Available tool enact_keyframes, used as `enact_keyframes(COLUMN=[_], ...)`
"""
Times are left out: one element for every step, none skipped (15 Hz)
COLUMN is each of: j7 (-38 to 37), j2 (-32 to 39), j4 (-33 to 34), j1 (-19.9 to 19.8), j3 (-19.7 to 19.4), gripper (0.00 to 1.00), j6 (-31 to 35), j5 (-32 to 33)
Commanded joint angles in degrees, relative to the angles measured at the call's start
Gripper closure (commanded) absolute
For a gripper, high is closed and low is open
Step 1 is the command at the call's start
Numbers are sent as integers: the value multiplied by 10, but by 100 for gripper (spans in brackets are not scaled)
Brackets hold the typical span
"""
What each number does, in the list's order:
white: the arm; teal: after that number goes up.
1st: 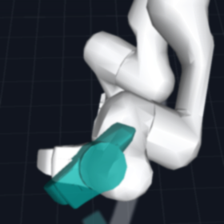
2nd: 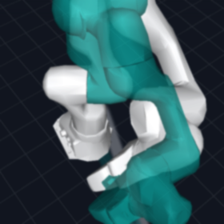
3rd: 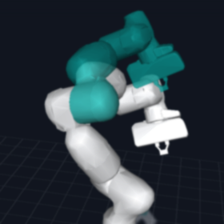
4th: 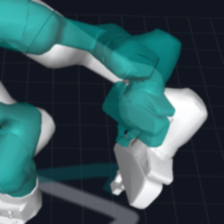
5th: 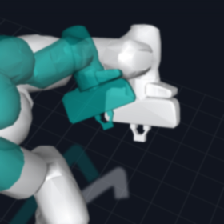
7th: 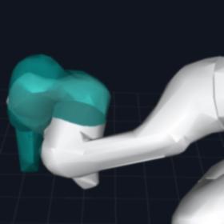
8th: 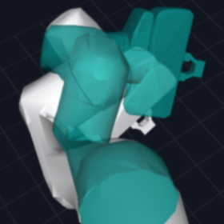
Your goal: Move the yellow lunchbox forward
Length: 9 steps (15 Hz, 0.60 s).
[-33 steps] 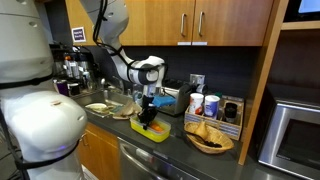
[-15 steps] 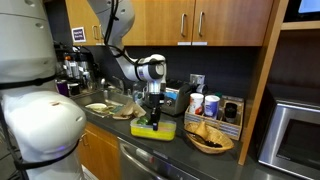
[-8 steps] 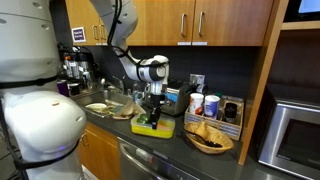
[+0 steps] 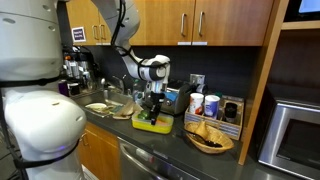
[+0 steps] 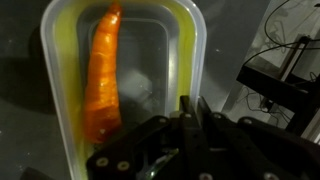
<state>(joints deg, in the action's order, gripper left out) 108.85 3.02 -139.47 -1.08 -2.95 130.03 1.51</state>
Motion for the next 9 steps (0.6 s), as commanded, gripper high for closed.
enact_keyframes(j7=[-1, -1, -1, -1, -1, -1, -1, -1, -1], j2=[3, 4, 5, 5, 5, 5, 5, 5, 5], j4=[3, 3, 3, 4, 4, 4, 4, 4, 4], j1=[-6, -6, -7, -7, -7, -7, -7, -7, -7], j3=[8, 8, 8, 8, 8, 8, 8, 8, 8], gripper=[92, 92, 92, 92, 92, 92, 92, 92, 98], j6=[-1, 0, 0, 0, 0, 0, 0, 0, 0], j5=[0, 0, 0, 0, 0, 0, 0, 0, 0])
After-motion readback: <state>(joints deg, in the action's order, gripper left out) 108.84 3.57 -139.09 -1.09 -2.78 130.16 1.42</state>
